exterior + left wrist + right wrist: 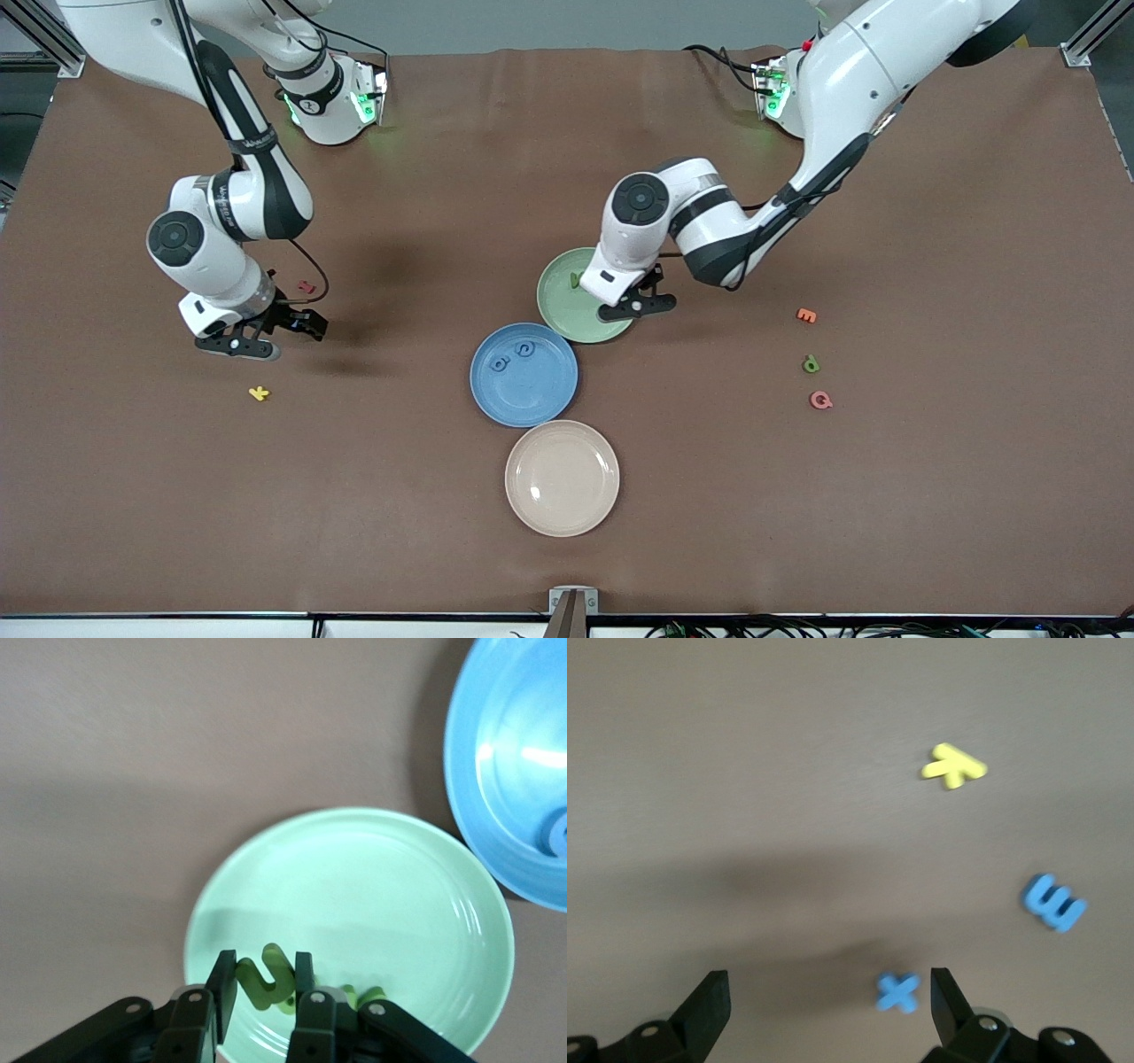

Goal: Sort letters by color into matching plates
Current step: 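Drop the left gripper's J on the green plate while the right gripper returns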

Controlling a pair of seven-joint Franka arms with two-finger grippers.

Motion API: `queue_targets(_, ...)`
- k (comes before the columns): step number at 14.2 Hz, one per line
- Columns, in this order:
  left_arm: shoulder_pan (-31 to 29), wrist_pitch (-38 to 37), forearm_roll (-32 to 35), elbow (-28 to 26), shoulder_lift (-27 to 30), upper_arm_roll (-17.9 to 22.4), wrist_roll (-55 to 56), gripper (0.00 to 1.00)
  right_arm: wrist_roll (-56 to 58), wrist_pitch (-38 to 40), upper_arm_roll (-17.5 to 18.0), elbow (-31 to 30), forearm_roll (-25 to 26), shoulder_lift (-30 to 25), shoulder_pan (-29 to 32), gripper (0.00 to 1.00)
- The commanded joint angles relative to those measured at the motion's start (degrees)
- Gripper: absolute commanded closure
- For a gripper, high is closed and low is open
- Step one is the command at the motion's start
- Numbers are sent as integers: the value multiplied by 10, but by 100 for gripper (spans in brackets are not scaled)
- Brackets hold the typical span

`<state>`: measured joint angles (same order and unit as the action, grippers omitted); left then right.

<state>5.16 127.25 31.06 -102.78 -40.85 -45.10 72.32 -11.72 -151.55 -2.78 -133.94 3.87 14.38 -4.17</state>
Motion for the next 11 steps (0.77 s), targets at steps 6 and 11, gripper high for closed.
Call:
queue_targets(6, 154, -10, -50, 109, -63, 114, 14, 85, 53, -121, 13, -57, 12, 49, 63, 14)
queue_targets(11, 157, -8, -46, 125, -79, 114, 8, 52, 45, -115, 15, -69, 11, 48, 62, 14)
